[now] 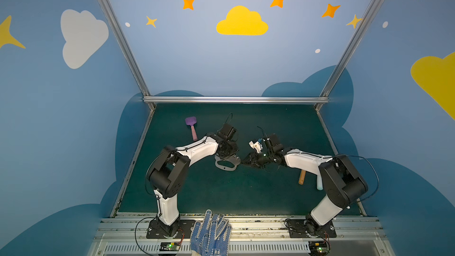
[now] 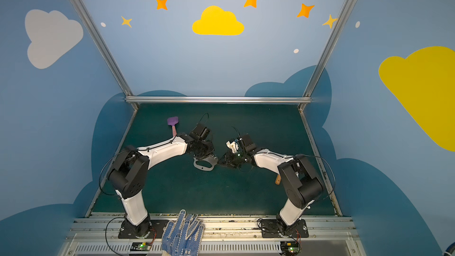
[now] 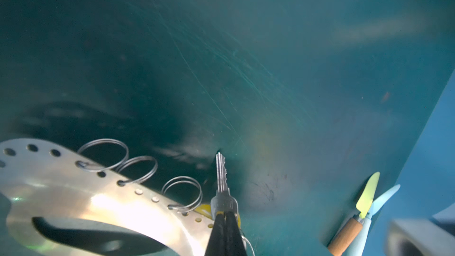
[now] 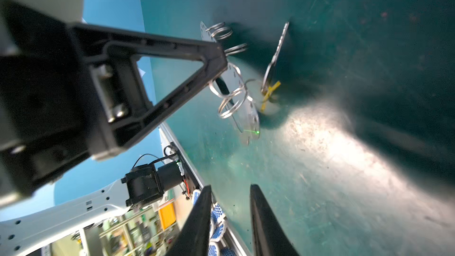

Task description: Put the keys on the keyring

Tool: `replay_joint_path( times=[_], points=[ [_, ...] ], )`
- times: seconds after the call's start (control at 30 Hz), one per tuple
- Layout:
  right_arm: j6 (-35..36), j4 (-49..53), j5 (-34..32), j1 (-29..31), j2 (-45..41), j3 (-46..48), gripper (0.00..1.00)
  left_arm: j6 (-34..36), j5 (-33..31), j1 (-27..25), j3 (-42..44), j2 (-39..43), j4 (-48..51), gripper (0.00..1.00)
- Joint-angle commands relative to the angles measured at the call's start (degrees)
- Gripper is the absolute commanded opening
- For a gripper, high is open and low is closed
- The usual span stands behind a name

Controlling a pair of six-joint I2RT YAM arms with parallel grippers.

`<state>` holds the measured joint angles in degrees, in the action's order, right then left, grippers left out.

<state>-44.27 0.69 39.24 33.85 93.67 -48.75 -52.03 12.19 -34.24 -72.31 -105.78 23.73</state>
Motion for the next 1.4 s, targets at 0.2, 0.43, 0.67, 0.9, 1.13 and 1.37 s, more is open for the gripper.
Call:
replay_joint_path(
  times=[0.2,0.43,0.67,0.9,1.13,1.37],
  points=[
    [-9.4,-5.0,-13.1,4.0,-1.8,0.0,0.31,-2.5,-1.5,0.2,1.6,2.1,-1.4,0.04],
    [-13.7,-6.4,-14.4,4.6,2.4,-2.8,0.34,-2.9,-1.5,0.2,2.2,2.4,-1.7,0.04],
    [-16.5,-6.9,-13.2,4.7,6.4,-5.0,0.35,-2.9,-1.6,-0.1,2.3,2.3,-1.9,0.04],
    [-18.9,-6.8,-13.7,4.5,8.2,-5.6,0.29,-3.0,-1.3,-0.4,2.6,2.1,-2.4,0.04],
    [-20.2,-7.3,-13.1,3.8,9.5,-5.6,0.16,-3.1,-1.0,-0.6,2.5,2.1,-2.8,0.04],
    [-19.6,-7.8,-12.1,3.6,9.5,-5.7,0.0,-2.6,-1.4,-0.4,2.5,2.3,-2.2,0.04]
  ],
)
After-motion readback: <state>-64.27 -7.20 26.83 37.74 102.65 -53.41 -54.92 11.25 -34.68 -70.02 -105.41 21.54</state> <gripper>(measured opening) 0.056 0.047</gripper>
